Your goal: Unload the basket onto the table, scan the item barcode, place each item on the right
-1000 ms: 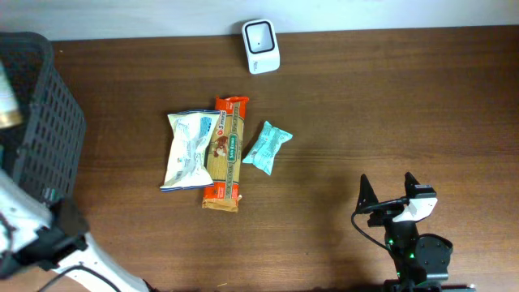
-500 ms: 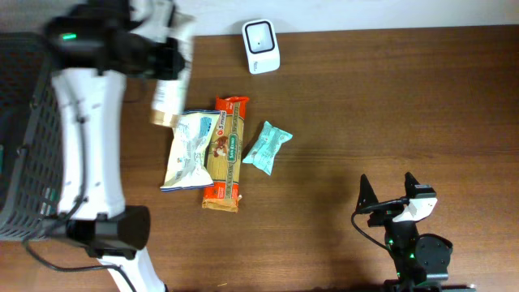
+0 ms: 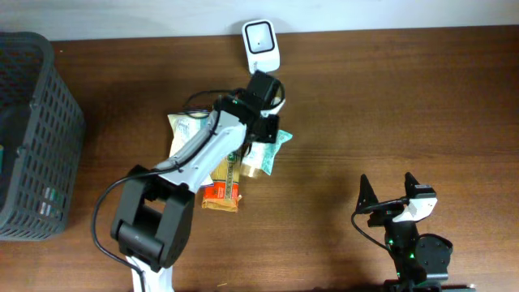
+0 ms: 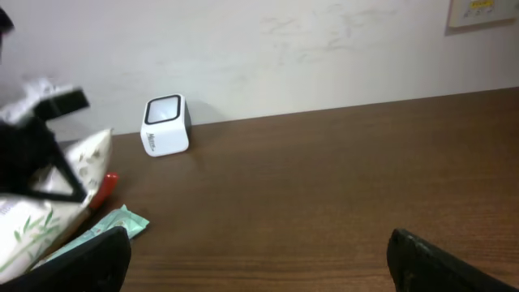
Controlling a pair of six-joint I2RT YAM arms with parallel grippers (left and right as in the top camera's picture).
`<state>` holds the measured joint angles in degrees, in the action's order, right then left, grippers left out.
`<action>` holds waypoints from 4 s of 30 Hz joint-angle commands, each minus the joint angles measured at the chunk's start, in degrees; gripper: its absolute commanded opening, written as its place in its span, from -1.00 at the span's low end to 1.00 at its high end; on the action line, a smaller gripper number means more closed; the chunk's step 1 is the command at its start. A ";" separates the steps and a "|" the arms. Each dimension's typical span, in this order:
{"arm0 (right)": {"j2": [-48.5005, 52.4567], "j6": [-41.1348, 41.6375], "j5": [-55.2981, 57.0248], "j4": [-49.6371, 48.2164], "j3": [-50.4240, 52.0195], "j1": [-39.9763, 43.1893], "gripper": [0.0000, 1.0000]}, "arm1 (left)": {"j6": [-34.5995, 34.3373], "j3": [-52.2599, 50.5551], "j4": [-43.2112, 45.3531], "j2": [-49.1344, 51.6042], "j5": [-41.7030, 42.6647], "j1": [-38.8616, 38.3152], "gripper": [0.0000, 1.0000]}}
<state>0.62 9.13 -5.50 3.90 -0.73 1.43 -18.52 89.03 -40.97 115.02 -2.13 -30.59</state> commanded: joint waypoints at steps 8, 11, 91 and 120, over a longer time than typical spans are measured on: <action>-0.42 0.39 -0.09 0.15 0.42 0.42 0.97 | -4.44 -5.16 5.86 -1.66 -13.14 -0.37 0.94; -0.42 0.39 -0.09 0.15 0.42 0.42 0.97 | 2.67 3.82 -2.71 -4.70 -13.40 0.98 0.98; -0.42 0.42 -0.09 0.15 0.42 0.42 0.97 | 23.85 77.70 -55.41 0.85 5.95 46.49 -1.00; -0.42 0.39 -0.09 0.15 0.42 0.42 0.97 | 16.33 10.58 -19.34 0.79 18.34 4.74 -1.00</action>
<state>0.62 9.08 -5.50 3.90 -0.73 1.43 -1.58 99.83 -62.70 116.77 13.37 -24.71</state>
